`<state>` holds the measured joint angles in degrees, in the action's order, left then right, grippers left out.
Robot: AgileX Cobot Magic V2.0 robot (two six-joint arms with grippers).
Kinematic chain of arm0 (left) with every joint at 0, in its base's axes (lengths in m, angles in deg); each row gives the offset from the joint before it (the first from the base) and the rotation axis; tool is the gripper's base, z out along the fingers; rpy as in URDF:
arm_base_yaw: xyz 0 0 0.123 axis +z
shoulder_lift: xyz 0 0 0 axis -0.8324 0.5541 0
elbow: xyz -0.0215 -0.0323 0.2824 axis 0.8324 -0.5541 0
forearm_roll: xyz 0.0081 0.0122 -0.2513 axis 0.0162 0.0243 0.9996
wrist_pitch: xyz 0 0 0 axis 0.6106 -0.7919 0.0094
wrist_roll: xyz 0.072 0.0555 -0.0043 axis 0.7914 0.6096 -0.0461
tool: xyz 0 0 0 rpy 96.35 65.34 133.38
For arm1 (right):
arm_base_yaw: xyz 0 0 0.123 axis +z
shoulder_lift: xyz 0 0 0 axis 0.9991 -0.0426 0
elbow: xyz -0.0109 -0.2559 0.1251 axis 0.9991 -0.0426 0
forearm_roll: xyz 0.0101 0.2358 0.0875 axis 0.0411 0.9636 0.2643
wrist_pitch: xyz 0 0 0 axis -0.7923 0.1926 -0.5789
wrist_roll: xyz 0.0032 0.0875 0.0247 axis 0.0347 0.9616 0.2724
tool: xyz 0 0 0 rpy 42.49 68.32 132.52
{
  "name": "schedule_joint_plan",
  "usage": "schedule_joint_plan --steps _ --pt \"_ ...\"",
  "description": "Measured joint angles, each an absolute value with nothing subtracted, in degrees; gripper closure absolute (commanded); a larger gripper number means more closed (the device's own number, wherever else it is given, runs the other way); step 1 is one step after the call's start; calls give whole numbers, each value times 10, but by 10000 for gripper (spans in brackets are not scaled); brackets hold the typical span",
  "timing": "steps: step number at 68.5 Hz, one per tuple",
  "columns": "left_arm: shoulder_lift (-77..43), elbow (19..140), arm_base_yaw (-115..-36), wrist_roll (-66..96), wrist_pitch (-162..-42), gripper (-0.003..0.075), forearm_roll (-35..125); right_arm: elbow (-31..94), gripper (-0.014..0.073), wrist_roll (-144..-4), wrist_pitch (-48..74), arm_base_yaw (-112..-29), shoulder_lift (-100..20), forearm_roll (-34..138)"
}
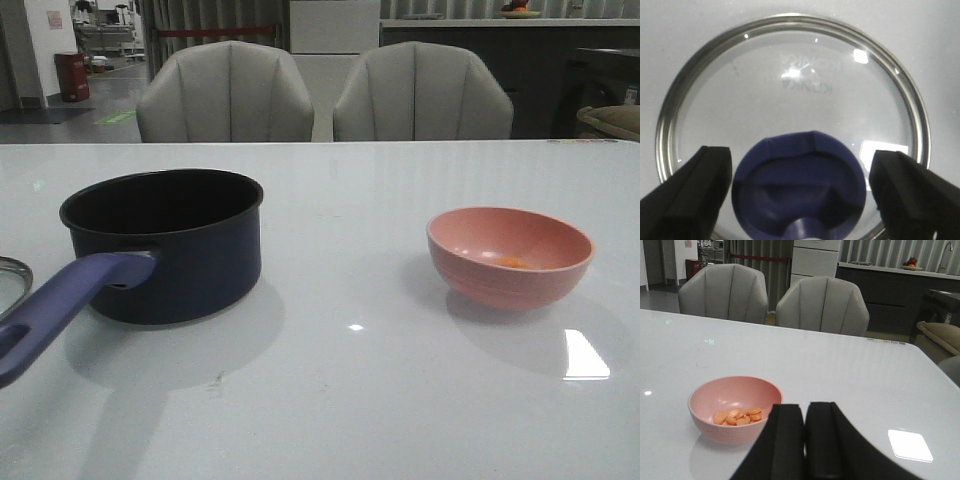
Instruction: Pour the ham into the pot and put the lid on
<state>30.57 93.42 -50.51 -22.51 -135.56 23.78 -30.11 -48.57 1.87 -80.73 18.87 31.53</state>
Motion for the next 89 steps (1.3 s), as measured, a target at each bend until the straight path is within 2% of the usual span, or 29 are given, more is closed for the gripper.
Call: schedule_joint_plan --steps 10,22,50,77,89 --pt "288 944 -512 -206 -1359 118 237 -301 434 -486 19 -807 189 315" --pt "207 926 -538 -196 -1340 118 236 -301 434 -486 19 -807 189 315" --pt "-75 757 -562 -195 -1269 118 249 -301 434 -486 19 -807 189 315" --pt "-400 592 -562 -195 -1176 118 283 -301 434 -486 19 -807 189 315" --pt "-513 520 -588 -195 -1152 118 285 -301 434 -486 19 -807 189 315"
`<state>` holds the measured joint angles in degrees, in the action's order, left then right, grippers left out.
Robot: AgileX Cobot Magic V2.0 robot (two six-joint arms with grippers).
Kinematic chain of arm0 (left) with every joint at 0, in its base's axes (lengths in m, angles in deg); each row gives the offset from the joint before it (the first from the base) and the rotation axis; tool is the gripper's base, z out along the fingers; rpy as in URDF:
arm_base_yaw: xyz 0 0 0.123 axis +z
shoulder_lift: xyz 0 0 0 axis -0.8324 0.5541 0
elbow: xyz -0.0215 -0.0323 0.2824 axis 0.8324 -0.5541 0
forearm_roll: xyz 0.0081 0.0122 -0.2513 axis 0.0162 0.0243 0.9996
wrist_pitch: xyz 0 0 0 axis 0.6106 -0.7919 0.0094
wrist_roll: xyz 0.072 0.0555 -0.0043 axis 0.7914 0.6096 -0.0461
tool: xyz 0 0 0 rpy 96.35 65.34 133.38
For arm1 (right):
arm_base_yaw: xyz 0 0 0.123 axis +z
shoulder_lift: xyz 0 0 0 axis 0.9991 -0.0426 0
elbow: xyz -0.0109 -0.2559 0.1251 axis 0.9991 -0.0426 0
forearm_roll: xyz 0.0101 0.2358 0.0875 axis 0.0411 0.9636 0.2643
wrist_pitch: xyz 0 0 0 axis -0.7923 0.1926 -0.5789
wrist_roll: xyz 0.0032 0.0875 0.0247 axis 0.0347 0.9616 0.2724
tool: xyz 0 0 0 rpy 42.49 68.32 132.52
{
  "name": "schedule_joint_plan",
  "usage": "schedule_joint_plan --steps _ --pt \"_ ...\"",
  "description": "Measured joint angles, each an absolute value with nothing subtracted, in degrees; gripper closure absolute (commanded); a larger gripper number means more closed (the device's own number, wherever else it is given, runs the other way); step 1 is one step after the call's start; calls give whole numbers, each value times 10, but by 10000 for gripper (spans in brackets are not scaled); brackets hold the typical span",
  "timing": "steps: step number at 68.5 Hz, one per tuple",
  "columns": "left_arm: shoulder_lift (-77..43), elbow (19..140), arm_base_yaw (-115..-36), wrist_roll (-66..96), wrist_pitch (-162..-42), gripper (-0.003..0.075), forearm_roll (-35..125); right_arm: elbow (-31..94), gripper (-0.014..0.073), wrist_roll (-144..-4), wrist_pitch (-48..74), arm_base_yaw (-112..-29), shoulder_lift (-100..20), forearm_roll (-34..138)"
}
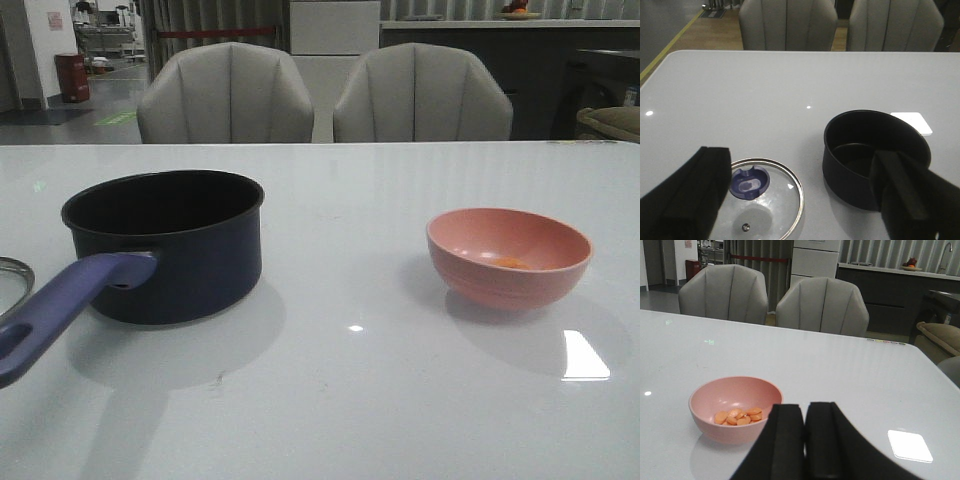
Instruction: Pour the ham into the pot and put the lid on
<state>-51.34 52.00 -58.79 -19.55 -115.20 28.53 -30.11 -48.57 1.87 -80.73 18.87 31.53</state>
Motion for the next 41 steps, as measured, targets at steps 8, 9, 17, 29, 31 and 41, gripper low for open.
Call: schedule_joint_plan --steps 8,9,17,29,31,41 --pt "-570 482 -617 -195 -1152 118 285 -301 434 -486 19 -807 189 315" --pt "-576 478 -621 -195 -1152 118 285 -301 434 -486 19 -807 189 315" --pt "-624 447 -651 -195 -1152 118 285 -301 434 -486 19 -807 189 315" --pt "-657 417 -687 -195 -1144 118 285 -301 434 -486 19 -807 189 314" --pt "-658 417 -691 -195 -1142 118 285 -301 434 -486 19 -807 189 314" --pt "-658 414 -708 -195 -1136 118 285 -301 434 -486 12 -807 189 314"
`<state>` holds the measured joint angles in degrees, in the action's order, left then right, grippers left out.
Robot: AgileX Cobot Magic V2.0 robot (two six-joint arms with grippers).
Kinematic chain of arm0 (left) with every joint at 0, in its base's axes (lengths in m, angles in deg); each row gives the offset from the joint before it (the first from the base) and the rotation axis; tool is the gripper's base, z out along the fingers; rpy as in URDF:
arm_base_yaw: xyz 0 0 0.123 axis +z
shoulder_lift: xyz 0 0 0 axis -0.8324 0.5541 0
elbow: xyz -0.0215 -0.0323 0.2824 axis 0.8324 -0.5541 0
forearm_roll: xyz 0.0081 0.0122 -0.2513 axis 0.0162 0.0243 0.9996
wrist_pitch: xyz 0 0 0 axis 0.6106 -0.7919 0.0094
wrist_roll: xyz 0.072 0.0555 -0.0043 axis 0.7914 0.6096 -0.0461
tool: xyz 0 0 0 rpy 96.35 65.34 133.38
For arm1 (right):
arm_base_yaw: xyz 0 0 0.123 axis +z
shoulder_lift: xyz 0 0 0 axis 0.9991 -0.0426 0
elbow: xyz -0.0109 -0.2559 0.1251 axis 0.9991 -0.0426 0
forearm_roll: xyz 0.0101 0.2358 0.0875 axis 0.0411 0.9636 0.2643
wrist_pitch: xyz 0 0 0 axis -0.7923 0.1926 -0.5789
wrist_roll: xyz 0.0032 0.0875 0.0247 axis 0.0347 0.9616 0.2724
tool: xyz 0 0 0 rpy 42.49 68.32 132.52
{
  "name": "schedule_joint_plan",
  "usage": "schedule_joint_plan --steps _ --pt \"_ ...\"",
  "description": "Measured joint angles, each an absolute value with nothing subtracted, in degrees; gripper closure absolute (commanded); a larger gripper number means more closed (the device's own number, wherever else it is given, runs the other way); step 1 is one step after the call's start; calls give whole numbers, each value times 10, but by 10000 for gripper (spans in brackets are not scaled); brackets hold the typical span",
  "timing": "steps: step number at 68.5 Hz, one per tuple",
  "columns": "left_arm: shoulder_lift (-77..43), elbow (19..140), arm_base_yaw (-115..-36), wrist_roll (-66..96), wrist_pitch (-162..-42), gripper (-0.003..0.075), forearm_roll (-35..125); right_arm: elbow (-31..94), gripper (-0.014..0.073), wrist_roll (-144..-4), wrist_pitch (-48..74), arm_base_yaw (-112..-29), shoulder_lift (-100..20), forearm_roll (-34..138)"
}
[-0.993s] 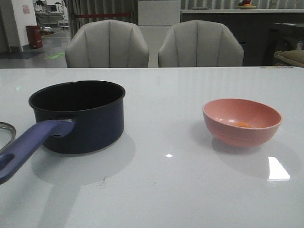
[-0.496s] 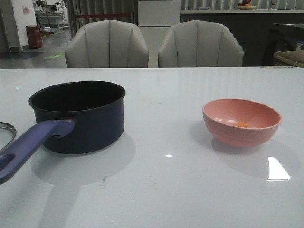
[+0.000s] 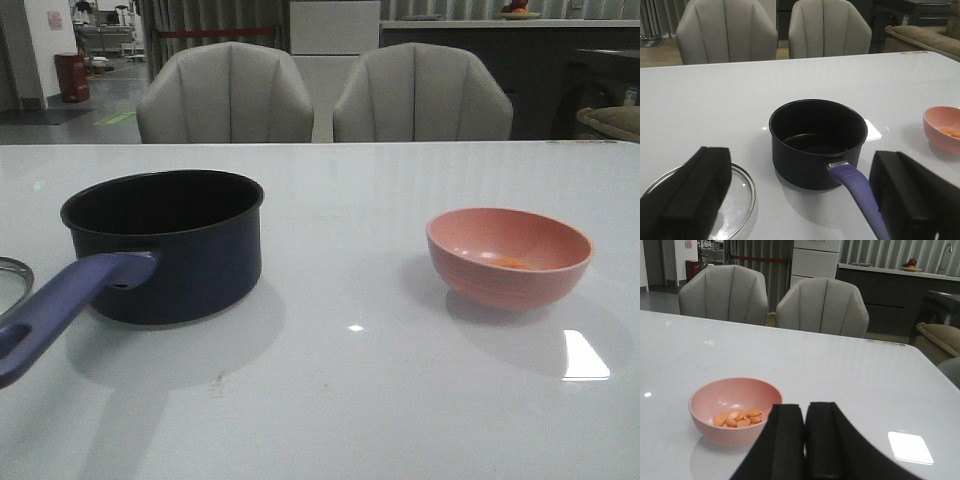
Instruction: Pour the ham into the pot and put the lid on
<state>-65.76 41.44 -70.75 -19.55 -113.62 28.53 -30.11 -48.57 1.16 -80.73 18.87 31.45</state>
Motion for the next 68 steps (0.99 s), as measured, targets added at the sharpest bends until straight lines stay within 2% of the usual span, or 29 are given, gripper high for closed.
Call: schedule_joint_plan --steps 11,20,37,54,58,68 --pt "-658 414 -715 -195 -1136 118 285 -301 434 -487 -14 -807 189 312" --pt "-658 414 -715 -195 -1136 118 285 -258 434 -488 32 -807 181 312" --pt "-658 414 -715 -195 -1136 118 285 -122 434 -488 143 -807 35 314" --pt "-658 414 -715 -195 -1136 118 285 -115 428 -487 147 -807 -50 328" --pt "-658 414 -715 -195 -1136 118 285 -114 393 -487 146 -807 -75 332" --pt "-658 414 -715 -195 -1136 118 285 -88 200 -487 145 -807 -163 348"
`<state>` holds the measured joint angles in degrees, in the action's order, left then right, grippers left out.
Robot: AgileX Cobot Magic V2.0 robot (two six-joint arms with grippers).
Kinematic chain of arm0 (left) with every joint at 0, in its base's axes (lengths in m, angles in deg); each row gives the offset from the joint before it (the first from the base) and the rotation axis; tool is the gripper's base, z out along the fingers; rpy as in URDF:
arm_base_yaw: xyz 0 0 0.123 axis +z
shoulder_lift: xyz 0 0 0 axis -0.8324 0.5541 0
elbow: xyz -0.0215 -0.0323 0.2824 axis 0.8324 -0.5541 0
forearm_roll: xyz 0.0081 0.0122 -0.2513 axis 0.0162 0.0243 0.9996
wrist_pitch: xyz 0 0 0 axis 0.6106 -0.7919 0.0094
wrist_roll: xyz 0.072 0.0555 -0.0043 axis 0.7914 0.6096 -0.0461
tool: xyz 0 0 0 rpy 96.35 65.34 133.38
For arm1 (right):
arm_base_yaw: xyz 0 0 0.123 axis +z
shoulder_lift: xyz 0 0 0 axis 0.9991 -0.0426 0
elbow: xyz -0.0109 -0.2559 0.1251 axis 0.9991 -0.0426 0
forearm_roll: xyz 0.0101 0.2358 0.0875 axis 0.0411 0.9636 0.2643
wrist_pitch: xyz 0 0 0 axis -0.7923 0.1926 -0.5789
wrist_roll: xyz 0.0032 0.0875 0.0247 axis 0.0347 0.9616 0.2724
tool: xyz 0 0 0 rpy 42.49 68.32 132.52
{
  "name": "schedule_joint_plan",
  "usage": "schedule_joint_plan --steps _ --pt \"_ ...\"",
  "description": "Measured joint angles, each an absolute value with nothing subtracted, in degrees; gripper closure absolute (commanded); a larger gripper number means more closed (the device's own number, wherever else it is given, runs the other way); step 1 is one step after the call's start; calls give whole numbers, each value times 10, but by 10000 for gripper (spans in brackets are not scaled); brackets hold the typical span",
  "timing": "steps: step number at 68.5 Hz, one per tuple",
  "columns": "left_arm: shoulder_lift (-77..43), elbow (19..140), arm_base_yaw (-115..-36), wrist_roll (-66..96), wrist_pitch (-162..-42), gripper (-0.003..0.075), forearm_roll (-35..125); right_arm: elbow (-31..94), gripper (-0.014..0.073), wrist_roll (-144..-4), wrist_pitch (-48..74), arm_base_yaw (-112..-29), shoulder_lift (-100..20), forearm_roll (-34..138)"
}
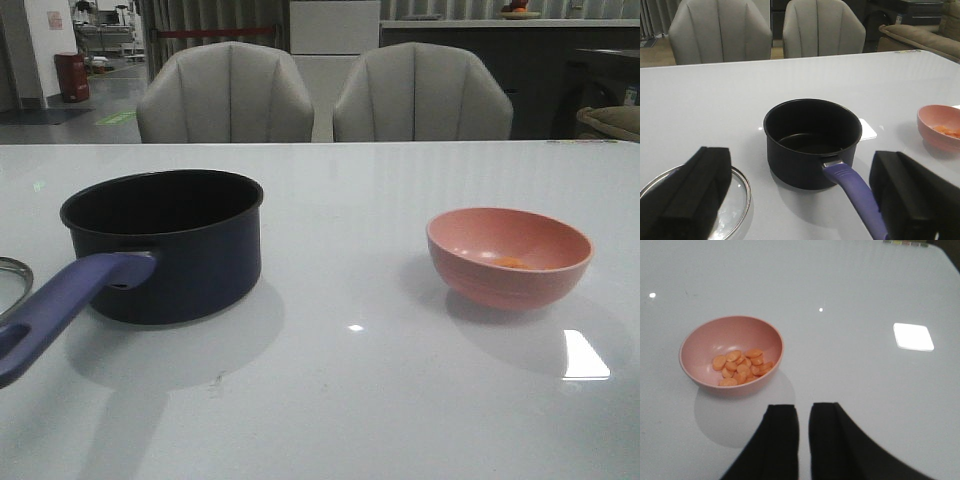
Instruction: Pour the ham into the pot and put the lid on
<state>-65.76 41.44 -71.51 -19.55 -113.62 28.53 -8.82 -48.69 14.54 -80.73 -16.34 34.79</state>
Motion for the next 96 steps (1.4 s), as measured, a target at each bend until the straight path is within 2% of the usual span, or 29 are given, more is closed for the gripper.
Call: schedule_joint_plan --steps 5,10,35,54,62,77,96 --pt "-658 414 -715 -195 -1136 118 286 -65 132 -486 143 -807 -218 363" --pt "-658 414 -715 -195 -1136 118 286 -37 102 -486 141 -807 -277 383" --pt "-658 414 -715 -195 -1136 118 286 127 102 -486 138 -807 -583 460" --pt "-658 414 -715 -195 -1136 118 286 239 105 -486 166 -807 -747 476" --pt "-658 414 -715 -195 -1136 118 286 271 178 -486 168 -807 -791 489" --pt "-658 414 -715 -195 -1136 118 286 300 469 -486 179 -807 -843 512" --pt "-658 414 -715 -195 -1136 118 286 302 459 -485 158 -807 -840 534"
